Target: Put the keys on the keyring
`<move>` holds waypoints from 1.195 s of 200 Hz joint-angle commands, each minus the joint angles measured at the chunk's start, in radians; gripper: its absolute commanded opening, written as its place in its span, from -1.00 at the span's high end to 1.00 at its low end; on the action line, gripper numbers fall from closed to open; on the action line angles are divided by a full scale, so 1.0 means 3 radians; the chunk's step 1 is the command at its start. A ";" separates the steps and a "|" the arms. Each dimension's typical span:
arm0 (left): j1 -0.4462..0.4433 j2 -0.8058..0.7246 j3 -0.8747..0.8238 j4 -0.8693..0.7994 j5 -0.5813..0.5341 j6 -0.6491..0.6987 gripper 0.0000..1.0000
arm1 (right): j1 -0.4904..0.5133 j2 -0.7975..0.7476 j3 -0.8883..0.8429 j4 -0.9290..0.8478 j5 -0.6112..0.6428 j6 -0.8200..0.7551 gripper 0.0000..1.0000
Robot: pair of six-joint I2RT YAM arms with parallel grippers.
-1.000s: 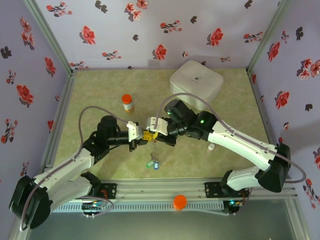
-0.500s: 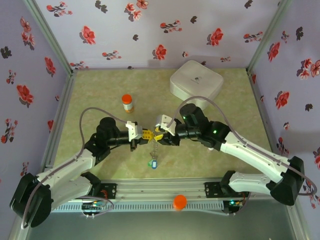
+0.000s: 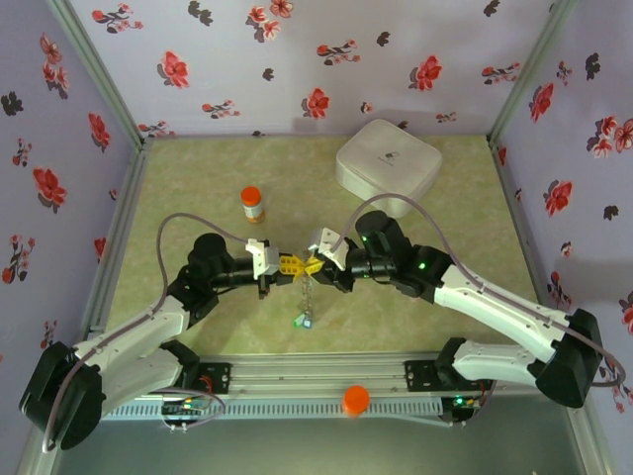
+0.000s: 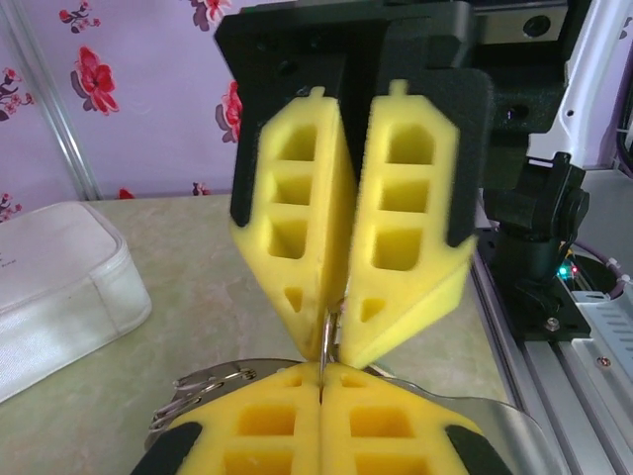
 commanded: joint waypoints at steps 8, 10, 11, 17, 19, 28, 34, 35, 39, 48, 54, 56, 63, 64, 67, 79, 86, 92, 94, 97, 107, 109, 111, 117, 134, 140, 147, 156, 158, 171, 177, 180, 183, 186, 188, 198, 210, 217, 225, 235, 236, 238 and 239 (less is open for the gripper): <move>-0.0009 -0.0006 -0.0024 0.0243 0.0069 -0.0046 1.00 | -0.0021 -0.0036 0.0013 0.0007 -0.0021 -0.0031 0.95; -0.0009 -0.0004 -0.0024 0.0243 0.0066 -0.0041 1.00 | -0.0019 -0.0031 0.0019 -0.0004 -0.0028 -0.0039 0.98; -0.0010 -0.0005 -0.0024 0.0243 0.0064 -0.0041 1.00 | -0.0021 -0.0031 0.0024 -0.0010 -0.0033 -0.0042 0.99; -0.0010 -0.0004 -0.0028 0.0235 0.0032 -0.0026 0.87 | -0.0019 -0.0012 0.0051 -0.0047 -0.0037 -0.0070 1.00; -0.0010 -0.0008 -0.0028 0.0231 0.0020 -0.0022 0.82 | -0.0021 -0.0007 0.0067 -0.0064 -0.0038 -0.0078 1.00; -0.0010 -0.0017 -0.0020 0.0174 -0.0024 0.0018 0.71 | -0.0021 0.0030 0.0132 -0.0162 -0.0042 -0.0135 1.00; -0.0007 -0.0031 -0.0004 0.0089 -0.0055 0.0070 0.64 | -0.0021 0.0062 0.0187 -0.0252 -0.0042 -0.0177 1.00; -0.0008 -0.0034 0.0004 0.0061 -0.0060 0.0082 0.64 | -0.0022 0.0067 0.0200 -0.0270 -0.0045 -0.0180 1.00; -0.0011 -0.0037 0.0026 -0.0025 -0.0081 0.0124 0.63 | -0.0017 0.0096 0.0246 -0.0344 -0.0041 -0.0206 1.00; -0.0024 -0.0059 0.0093 -0.0283 -0.0129 0.0266 0.63 | -0.0015 0.0147 0.0350 -0.0506 -0.0048 -0.0295 1.00; -0.0032 -0.0070 0.0127 -0.0435 -0.0154 0.0366 0.63 | -0.0010 0.0185 0.0415 -0.0611 -0.0036 -0.0344 1.00; -0.0037 -0.0076 0.0142 -0.0476 -0.0163 0.0390 0.63 | -0.0007 0.0192 0.0443 -0.0642 -0.0034 -0.0364 1.00; -0.0050 -0.0084 0.0185 -0.0630 -0.0188 0.0476 0.63 | 0.0004 0.0231 0.0530 -0.0748 -0.0018 -0.0424 1.00; -0.0055 -0.0084 0.0191 -0.0643 -0.0193 0.0484 0.63 | 0.0006 0.0236 0.0540 -0.0766 -0.0015 -0.0434 1.00; -0.0058 -0.0089 0.0203 -0.0684 -0.0208 0.0498 0.63 | 0.0014 0.0253 0.0566 -0.0813 -0.0009 -0.0459 1.00; -0.0073 -0.0098 0.0231 -0.0790 -0.0257 0.0539 0.63 | 0.0050 0.0323 0.0693 -0.0999 0.0056 -0.0575 1.00; -0.0080 -0.0096 0.0247 -0.0830 -0.0267 0.0561 0.65 | 0.0081 0.0371 0.0770 -0.1111 0.0105 -0.0648 1.00; -0.0082 -0.0096 0.0269 -0.0874 -0.0265 0.0586 0.67 | 0.0107 0.0410 0.0832 -0.1204 0.0139 -0.0700 1.00; -0.0088 -0.0090 0.0275 -0.0886 -0.0270 0.0591 0.67 | 0.0114 0.0432 0.0854 -0.1231 0.0147 -0.0717 1.00; -0.0087 -0.0088 0.0280 -0.0897 -0.0272 0.0597 0.68 | 0.0123 0.0452 0.0882 -0.1277 0.0158 -0.0735 1.00; -0.0091 -0.0081 0.0293 -0.0907 -0.0270 0.0597 0.68 | 0.0161 0.0529 0.0976 -0.1394 0.0185 -0.0794 1.00; -0.0093 -0.0079 0.0296 -0.0907 -0.0270 0.0599 0.68 | 0.0171 0.0544 0.0993 -0.1418 0.0189 -0.0810 1.00; -0.0096 -0.0078 0.0298 -0.0907 -0.0272 0.0596 0.68 | 0.0180 0.0554 0.1011 -0.1436 0.0198 -0.0822 1.00; -0.0094 -0.0080 0.0303 -0.0907 -0.0270 0.0593 0.68 | 0.0203 0.0602 0.1055 -0.1493 0.0223 -0.0856 1.00; -0.0092 -0.0079 0.0310 -0.0919 -0.0272 0.0594 0.68 | 0.0262 0.0700 0.1171 -0.1627 0.0319 -0.0927 1.00; -0.0093 -0.0087 0.0314 -0.0922 -0.0275 0.0594 0.68 | 0.0274 0.0730 0.1203 -0.1658 0.0349 -0.0939 1.00; -0.0094 -0.0090 0.0314 -0.0927 -0.0272 0.0594 0.68 | 0.0286 0.0758 0.1237 -0.1701 0.0373 -0.0958 1.00; -0.0096 -0.0098 0.0314 -0.0936 -0.0275 0.0599 0.73 | 0.0295 0.0785 0.1273 -0.1749 0.0399 -0.0974 1.00; -0.0092 -0.0102 0.0311 -0.0937 -0.0275 0.0599 0.74 | 0.0298 0.0791 0.1278 -0.1760 0.0404 -0.0976 1.00; -0.0094 -0.0103 0.0313 -0.0948 -0.0276 0.0610 0.80 | 0.0310 0.0818 0.1307 -0.1810 0.0417 -0.0997 1.00; -0.0093 -0.0104 0.0308 -0.0948 -0.0275 0.0612 0.85 | 0.0317 0.0832 0.1319 -0.1831 0.0420 -0.0997 1.00; -0.0093 -0.0103 0.0307 -0.0948 -0.0276 0.0611 0.87 | 0.0318 0.0840 0.1322 -0.1837 0.0416 -0.0998 1.00; -0.0095 -0.0100 0.0309 -0.0944 -0.0272 0.0610 0.91 | 0.0317 0.0845 0.1332 -0.1846 0.0413 -0.0999 1.00; -0.0093 -0.0099 0.0309 -0.0940 -0.0273 0.0612 0.94 | 0.0317 0.0847 0.1332 -0.1847 0.0401 -0.0997 1.00; -0.0094 -0.0102 0.0305 -0.0938 -0.0270 0.0614 0.96 | 0.0318 0.0843 0.1330 -0.1842 0.0398 -0.0990 1.00; -0.0093 -0.0101 0.0298 -0.0909 -0.0265 0.0606 1.00 | 0.0315 0.0822 0.1301 -0.1787 0.0402 -0.0957 1.00; -0.0093 -0.0106 0.0270 -0.0837 -0.0267 0.0586 1.00 | 0.0292 0.0725 0.1197 -0.1605 0.0403 -0.0862 0.91; -0.0092 -0.0110 0.0245 -0.0773 -0.0267 0.0562 1.00 | 0.0271 0.0634 0.1088 -0.1400 0.0469 -0.0748 0.45; -0.0096 -0.0104 0.0198 -0.0652 -0.0265 0.0511 1.00 | 0.0238 0.0507 0.0948 -0.1182 0.0495 -0.0646 0.20; -0.0095 -0.0086 0.0128 -0.0475 -0.0263 0.0434 1.00 | 0.0192 0.0350 0.0783 -0.0938 0.0469 -0.0492 0.10; -0.0093 -0.0085 0.0121 -0.0456 -0.0261 0.0427 1.00 | 0.0190 0.0336 0.0764 -0.0907 0.0469 -0.0466 0.08; -0.0096 -0.0083 0.0106 -0.0431 -0.0260 0.0420 1.00 | 0.0178 0.0306 0.0742 -0.0859 0.0467 -0.0419 0.06; -0.0096 -0.0083 0.0100 -0.0411 -0.0262 0.0415 1.00 | 0.0175 0.0294 0.0722 -0.0837 0.0465 -0.0393 0.05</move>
